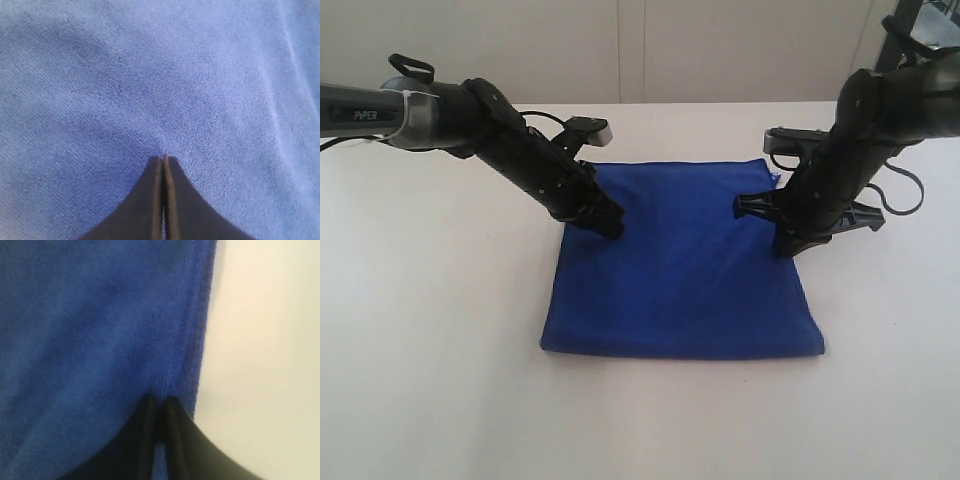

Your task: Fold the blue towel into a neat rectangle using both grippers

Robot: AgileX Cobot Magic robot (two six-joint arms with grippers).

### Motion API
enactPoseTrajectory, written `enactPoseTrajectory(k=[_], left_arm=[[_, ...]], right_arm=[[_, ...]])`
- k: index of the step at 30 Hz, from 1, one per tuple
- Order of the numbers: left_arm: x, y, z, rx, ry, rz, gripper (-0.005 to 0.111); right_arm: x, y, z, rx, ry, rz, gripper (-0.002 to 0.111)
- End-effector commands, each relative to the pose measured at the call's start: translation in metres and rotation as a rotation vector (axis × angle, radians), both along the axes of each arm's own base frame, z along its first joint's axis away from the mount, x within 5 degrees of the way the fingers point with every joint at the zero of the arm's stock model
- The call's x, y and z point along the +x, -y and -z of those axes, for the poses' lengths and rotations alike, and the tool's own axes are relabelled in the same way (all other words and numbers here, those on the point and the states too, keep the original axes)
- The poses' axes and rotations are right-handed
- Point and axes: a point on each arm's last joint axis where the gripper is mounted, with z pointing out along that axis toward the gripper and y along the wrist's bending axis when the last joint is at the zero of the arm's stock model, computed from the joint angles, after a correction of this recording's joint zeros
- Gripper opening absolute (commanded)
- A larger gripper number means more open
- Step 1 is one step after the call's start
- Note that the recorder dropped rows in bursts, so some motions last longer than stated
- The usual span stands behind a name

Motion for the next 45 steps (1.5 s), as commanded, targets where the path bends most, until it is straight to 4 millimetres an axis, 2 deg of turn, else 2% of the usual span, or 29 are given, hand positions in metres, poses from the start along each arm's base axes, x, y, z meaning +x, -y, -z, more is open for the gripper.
enactPoseTrajectory(k=[1, 6, 20, 23, 26, 29, 34, 36, 41, 45], left_arm=[[-0.002, 0.003, -0.003, -0.012, -0.005, 0.009, 0.0], [-0.002, 0.003, -0.003, -0.012, -0.005, 0.009, 0.0], [-0.002, 0.003, -0.003, -0.012, -0.005, 0.009, 0.0], [-0.002, 0.003, -0.003, -0.012, -0.005, 0.009, 0.0], [-0.002, 0.003, -0.003, -0.012, -0.005, 0.009, 0.0], [-0.002, 0.003, -0.003, -0.012, -0.005, 0.009, 0.0], [-0.002, 0.003, -0.003, -0.012, -0.005, 0.009, 0.0], [-0.002, 0.003, -0.003, -0.012, -0.005, 0.009, 0.0], [-0.002, 0.003, -0.003, -0.012, -0.005, 0.009, 0.0], [-0.002, 0.003, -0.003, -0.012, -0.005, 0.009, 0.0]], right_arm=[[-0.002, 0.001, -0.004, -0.008, 0.005, -0.004, 0.008], [-0.002, 0.001, -0.004, -0.008, 0.005, -0.004, 0.015], [-0.002, 0.001, -0.004, -0.008, 0.001, -0.005, 0.015], [-0.002, 0.001, -0.004, -0.009, -0.003, -0.005, 0.011], [-0.002, 0.001, -0.004, -0.009, -0.003, -0.005, 0.0], [-0.002, 0.001, -0.004, -0.008, 0.001, -0.005, 0.0], [-0.006, 0.002, -0.031, -0.007, 0.05, -0.013, 0.0], [-0.008, 0.003, -0.035, -0.008, 0.043, -0.014, 0.0], [-0.007, 0.002, -0.02, -0.009, 0.001, -0.011, 0.0], [-0.006, 0.001, -0.007, -0.009, -0.03, -0.007, 0.01]])
